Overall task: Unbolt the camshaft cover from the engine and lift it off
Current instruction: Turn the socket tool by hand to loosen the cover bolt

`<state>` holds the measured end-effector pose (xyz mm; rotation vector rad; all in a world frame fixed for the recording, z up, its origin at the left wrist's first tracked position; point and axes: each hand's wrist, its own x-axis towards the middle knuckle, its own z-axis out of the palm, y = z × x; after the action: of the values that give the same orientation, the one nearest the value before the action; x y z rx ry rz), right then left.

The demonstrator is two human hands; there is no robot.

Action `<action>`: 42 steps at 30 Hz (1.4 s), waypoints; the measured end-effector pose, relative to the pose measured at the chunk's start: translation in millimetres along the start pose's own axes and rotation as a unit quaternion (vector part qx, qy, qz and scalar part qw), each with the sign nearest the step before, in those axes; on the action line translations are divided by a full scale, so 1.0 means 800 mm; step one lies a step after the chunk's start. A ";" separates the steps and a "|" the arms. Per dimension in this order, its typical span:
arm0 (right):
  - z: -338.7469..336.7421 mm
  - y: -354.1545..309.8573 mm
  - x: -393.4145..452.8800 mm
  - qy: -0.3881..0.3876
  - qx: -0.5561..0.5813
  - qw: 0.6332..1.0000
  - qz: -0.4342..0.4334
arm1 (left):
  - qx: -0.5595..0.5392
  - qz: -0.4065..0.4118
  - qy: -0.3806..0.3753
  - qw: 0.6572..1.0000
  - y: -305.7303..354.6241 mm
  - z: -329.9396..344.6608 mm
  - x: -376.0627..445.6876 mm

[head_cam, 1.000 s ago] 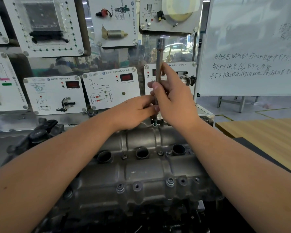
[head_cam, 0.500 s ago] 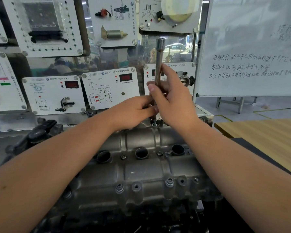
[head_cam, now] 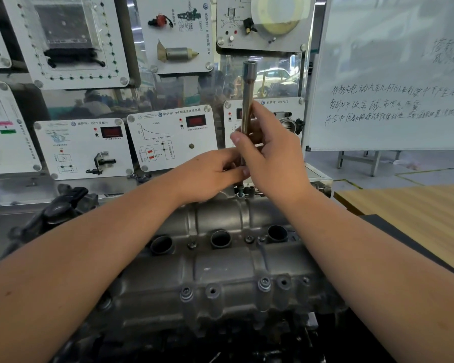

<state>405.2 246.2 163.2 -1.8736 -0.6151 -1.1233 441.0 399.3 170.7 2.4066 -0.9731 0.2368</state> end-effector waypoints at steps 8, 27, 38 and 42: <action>-0.001 -0.007 -0.001 -0.033 -0.002 0.999 0.022 | -0.031 -0.014 -0.010 0.999 0.004 -0.004 -0.007; 0.000 0.000 0.001 0.003 -0.026 1.000 -0.002 | -0.003 0.014 0.009 1.000 -0.001 0.000 0.001; 0.000 -0.004 0.000 -0.023 -0.012 1.000 -0.002 | 0.015 0.014 0.010 1.000 -0.004 0.000 0.002; 0.000 -0.003 0.000 -0.027 -0.020 0.999 0.009 | -0.005 0.006 0.005 1.000 -0.004 0.001 0.000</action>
<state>403.4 247.3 164.5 -1.9444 -0.6088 -1.0844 443.0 401.2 168.7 2.3886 -0.9835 0.2473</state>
